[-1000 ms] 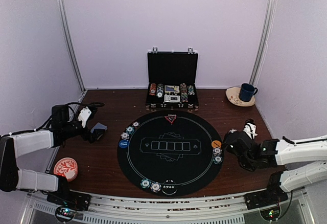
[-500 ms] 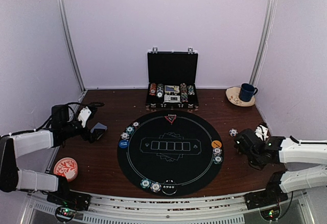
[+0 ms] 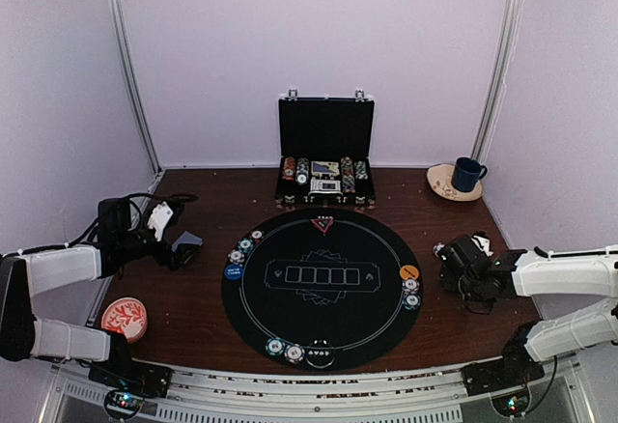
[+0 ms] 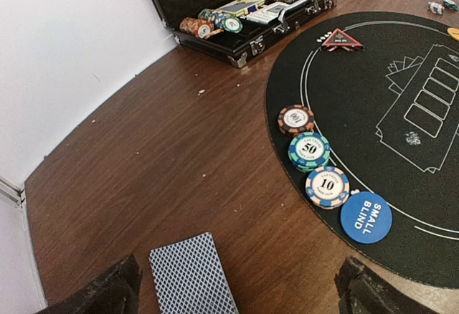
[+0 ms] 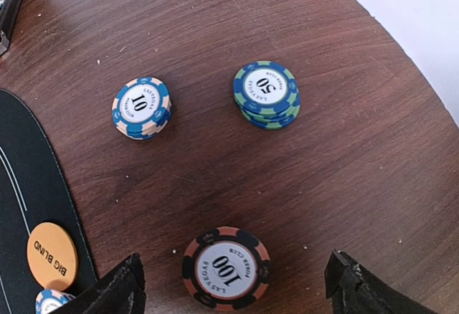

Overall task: Distribute texas hold em gaming equipment
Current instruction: Pick up the pile of poker chips from the pile of poker chips.

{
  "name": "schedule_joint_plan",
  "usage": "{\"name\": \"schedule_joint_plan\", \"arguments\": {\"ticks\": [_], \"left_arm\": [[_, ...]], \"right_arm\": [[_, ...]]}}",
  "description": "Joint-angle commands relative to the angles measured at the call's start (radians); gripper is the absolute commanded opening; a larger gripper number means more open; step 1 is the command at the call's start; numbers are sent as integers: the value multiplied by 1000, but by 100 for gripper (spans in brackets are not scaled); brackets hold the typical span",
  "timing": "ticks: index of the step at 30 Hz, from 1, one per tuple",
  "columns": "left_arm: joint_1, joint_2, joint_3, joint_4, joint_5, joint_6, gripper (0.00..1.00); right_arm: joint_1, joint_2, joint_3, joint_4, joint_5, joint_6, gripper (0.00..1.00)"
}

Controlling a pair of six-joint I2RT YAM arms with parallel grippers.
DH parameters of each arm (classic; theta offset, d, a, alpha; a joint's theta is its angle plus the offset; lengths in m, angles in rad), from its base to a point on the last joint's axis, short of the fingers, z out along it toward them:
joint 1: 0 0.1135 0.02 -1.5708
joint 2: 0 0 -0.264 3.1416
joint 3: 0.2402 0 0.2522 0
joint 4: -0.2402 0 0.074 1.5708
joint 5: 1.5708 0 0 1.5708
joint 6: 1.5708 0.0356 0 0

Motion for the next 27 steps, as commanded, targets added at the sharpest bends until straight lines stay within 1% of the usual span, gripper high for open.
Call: {"name": "schedule_joint_plan", "arguments": {"ticks": [1,4,6,8,12,16,27], "left_arm": [[-2,0,1,42,9,6,98],[-2,2,1,43,7,5,98],[-2,2,1,43,6,5,98],[-2,6,1,45,5,5,98],[-2,10,1,46,5,5,98],[-2,15,4,45,6,6,98],[-2,16,4,45,4,7,98]], "right_arm": [[-12,48,31,36,-2,-43,87],[-24,70,28,49,-2,-55,84],[-38,73,20,63,-5,-57,80],[-50,66,6,81,-15,-66,76],[-70,42,-16,113,-33,-85,71],[-88,40,-18,122,-48,-99,70],[-100,109,-3,151,-91,-134,68]]}}
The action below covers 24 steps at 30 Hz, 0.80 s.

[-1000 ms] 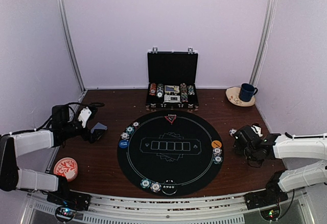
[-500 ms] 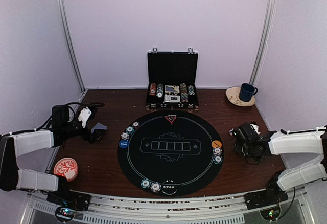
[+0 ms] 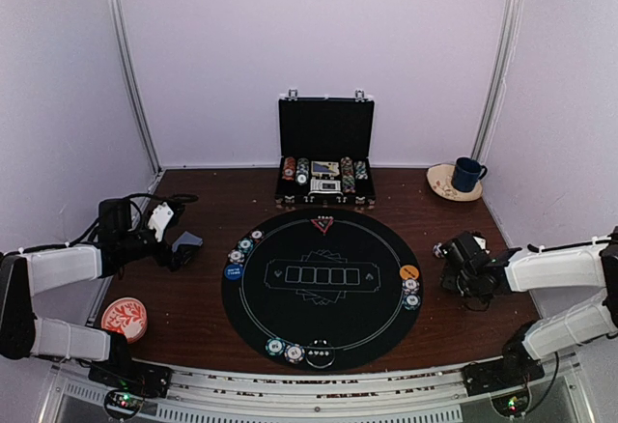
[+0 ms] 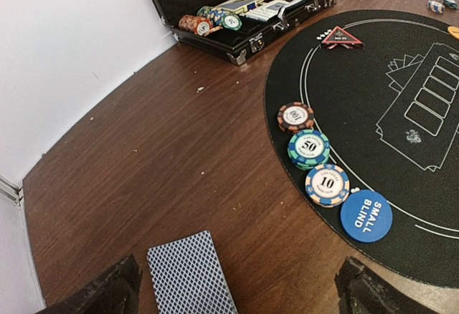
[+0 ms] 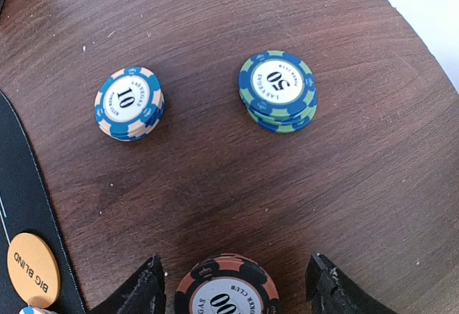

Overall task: Distribute texas hold em gaming equipment
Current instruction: Pick up the pile of poker chips from the pile of poker chips.

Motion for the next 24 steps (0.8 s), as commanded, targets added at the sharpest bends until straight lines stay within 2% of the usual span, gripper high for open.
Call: {"name": "schedule_joint_plan", "arguments": {"ticks": [1,14,24], "left_arm": [[-2,5,4,44,6,6,98],[-2,6,4,44,5,8,98],[-2,9,5,43,5,9,98]], "right_arm": [[-7,9,6,19,-5,-17,67],[-7,-19,-7,27,-4,-18,52],[-7,-34,-13,27,1,-16,47]]}}
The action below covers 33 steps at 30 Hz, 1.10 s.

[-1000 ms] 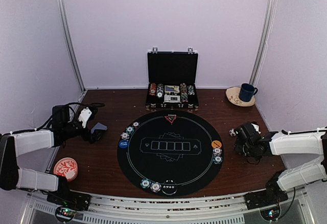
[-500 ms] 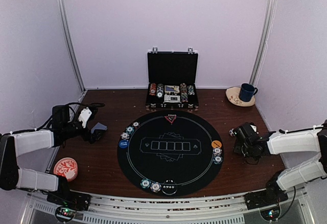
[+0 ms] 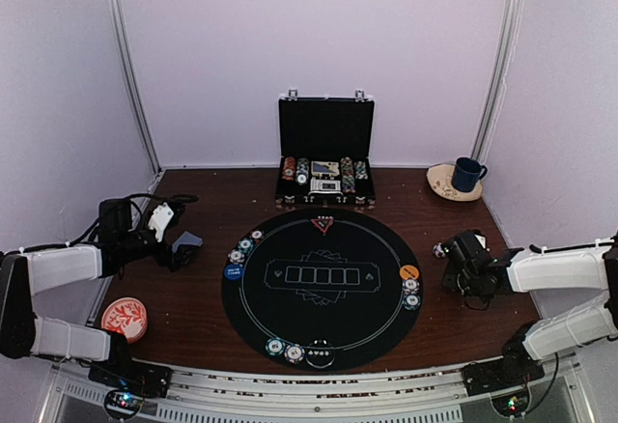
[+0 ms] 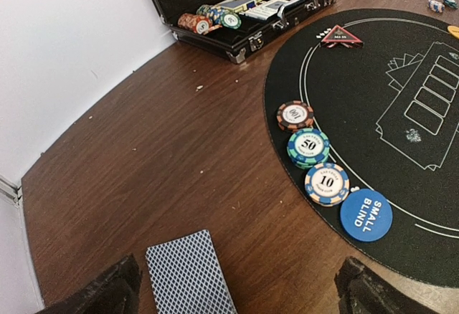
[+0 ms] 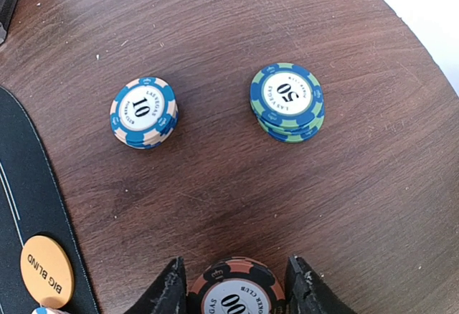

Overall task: Distribute texas hold em gaming equipment
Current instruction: Pick up the pile of poker chips from the pile of poker chips.

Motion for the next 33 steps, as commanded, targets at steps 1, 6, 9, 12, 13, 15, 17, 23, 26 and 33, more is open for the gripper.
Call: {"name": "schedule_joint_plan", "arguments": {"ticks": [1,6,9,12,13,15,17,23,26,33], "left_arm": [[-2,5,5,43,6,8,98],[-1,4,6,43,6,9,98],[-2,5,5,43,6,9,98],[-2,7,5,43,5,9,98],[-2,7,6,43,6,9,98],[-2,6,5,43,5,9,98],[-2,7,5,43,4,9,98],[-1,4,5,42,3,11,98],[-2,5,3,43,4,11,98],[-2,4,4,43,2,11,98]], "right_arm": [[-6,-13,-11,6,10,0,47],[-6,-2,-7,-1,9,1,49],[-6,5,-5,-2,7,1,49],[-6,8,-3,-2,7,1,49],[-6,11,-3,-3,8,1,49],[-6,17,-1,-4,5,0,49],[-6,25,2,-5,4,2,49],[-6,23,2,-5,4,3,49],[-6,19,-1,-4,3,1,47],[-6,15,0,-7,8,4,33]]}}
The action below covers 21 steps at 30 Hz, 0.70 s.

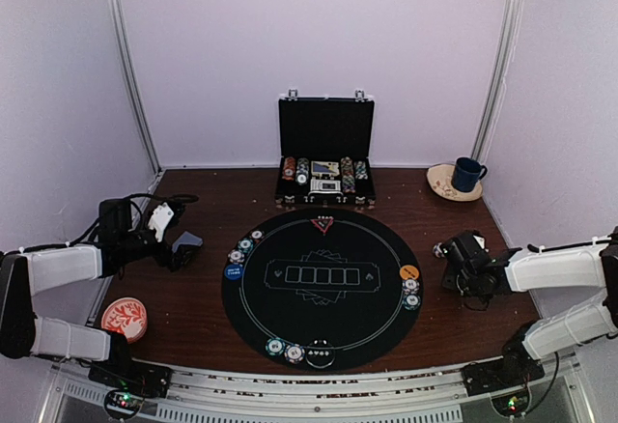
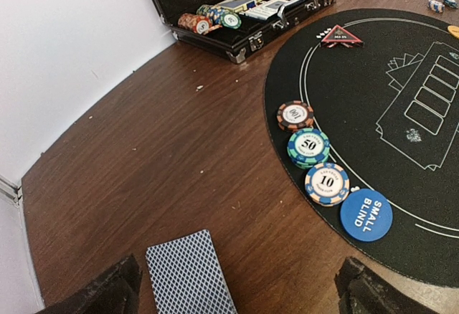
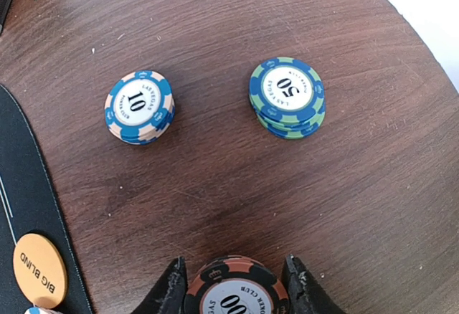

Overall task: Distribute texas hold em gaming equipment
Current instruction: Pick up the pile of poker chips from the pile of poker chips, then pick up the pile of poker chips from the dealer area.

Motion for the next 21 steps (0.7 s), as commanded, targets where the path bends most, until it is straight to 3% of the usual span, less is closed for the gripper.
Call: {"name": "schedule_joint_plan", "arguments": {"ticks": [1,12,21], "left_arm": [[-2,6,4,44,2,11,98],[-2,15,7,46,-4,10,98],[-2,13,6,46,-6,10,98]], "right_arm": [[-5,-8,0,-13,10,4,32],[42,-122,56,-87,41,7,29],[275,8,232,-104,90,37,28]]}}
